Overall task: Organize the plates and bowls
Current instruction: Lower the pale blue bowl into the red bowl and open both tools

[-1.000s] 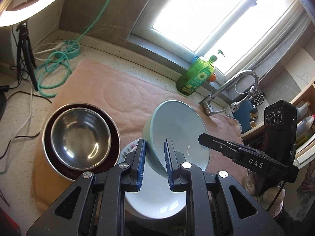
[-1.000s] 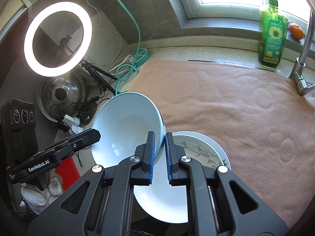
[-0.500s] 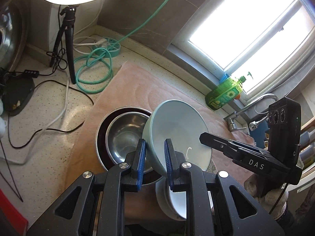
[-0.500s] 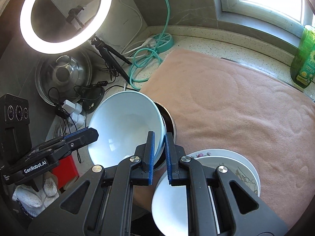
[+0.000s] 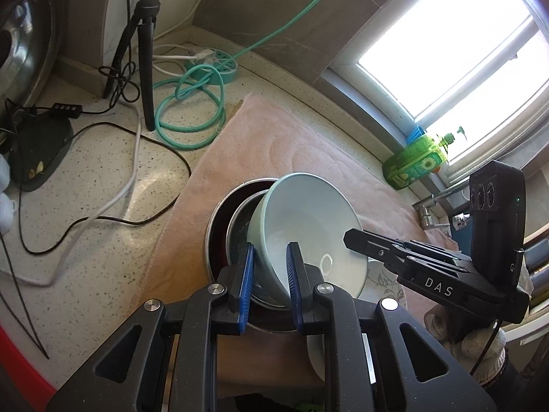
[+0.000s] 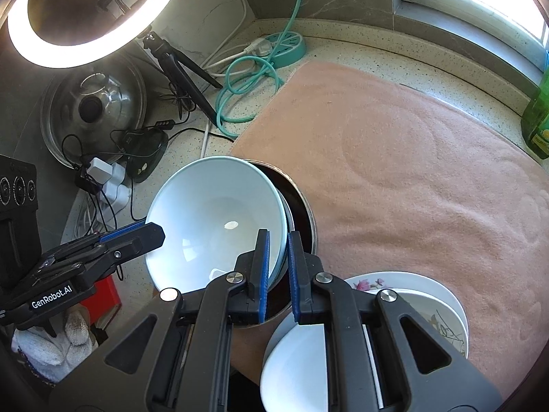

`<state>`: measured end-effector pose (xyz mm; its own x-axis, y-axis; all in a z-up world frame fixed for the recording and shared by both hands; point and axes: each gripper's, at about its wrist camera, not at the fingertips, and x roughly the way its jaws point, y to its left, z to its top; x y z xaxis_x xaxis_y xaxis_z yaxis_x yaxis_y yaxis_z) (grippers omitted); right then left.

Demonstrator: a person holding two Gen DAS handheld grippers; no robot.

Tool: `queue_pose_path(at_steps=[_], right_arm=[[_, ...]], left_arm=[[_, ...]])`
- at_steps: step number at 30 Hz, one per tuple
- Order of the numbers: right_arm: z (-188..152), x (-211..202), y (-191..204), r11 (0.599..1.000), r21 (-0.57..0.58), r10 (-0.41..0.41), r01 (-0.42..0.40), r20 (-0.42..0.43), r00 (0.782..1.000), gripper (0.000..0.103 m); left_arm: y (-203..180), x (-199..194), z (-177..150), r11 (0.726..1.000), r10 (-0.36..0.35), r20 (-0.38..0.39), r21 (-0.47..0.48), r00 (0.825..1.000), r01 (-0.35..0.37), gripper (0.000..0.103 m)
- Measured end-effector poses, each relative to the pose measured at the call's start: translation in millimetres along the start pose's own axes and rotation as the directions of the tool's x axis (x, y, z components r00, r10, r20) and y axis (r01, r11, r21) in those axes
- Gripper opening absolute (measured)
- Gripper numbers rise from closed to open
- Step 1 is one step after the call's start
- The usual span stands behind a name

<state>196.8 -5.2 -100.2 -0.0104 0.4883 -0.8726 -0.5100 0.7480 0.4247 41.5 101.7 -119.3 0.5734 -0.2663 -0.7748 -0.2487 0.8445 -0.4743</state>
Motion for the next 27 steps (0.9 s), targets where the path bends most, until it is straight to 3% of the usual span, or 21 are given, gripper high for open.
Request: queue_pose_path(at_steps=[15, 27], right_arm=[[1, 18, 1, 1.0, -0.027, -0.015, 0.013, -0.041, 0.999, 0.011], [1, 16, 5, 0.998, -0.053, -0.027, 0.026, -0.019, 0.999, 0.012]], left_arm=[[7, 13, 1, 0.999, 0.031, -0.038, -0.011, 0.999, -0.031, 0.017], [7, 18, 0, 0.998, 0.058, -0.032, 0.01, 0.998, -0.057, 0.017]])
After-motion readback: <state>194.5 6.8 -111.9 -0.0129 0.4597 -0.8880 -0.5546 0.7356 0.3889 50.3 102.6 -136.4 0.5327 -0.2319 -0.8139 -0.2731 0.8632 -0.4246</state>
